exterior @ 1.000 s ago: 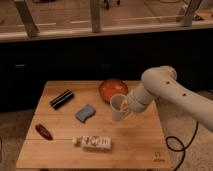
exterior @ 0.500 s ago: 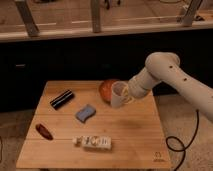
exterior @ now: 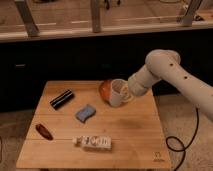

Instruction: Place the ceramic cup in the ceramic bowl

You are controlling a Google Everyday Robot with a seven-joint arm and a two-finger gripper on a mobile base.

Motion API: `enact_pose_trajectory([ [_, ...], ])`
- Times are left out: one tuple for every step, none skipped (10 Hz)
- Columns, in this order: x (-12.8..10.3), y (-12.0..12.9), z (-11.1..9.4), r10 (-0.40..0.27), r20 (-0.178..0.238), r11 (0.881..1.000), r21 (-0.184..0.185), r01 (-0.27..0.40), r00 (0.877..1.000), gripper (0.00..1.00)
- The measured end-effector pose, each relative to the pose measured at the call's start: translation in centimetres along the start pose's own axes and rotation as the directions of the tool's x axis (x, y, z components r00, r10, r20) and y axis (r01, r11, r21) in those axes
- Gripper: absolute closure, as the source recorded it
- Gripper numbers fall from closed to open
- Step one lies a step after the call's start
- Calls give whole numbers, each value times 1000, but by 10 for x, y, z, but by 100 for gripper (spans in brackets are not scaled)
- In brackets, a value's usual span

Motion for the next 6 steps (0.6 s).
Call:
enact_pose_trajectory([
  [0, -3, 2, -2, -3, 1000, 7, 2, 1000, 100],
  [0, -7, 4, -4, -5, 1000, 15, 4, 1000, 100],
  [0, -11, 7, -6, -8, 1000, 25, 6, 1000, 100],
  [1, -15, 9, -9, -11, 999, 35, 9, 1000, 100],
  [2, -18, 11, -10, -13, 999, 43, 11, 1000, 100],
  [3, -21, 13, -10, -14, 999, 49, 11, 1000, 100],
])
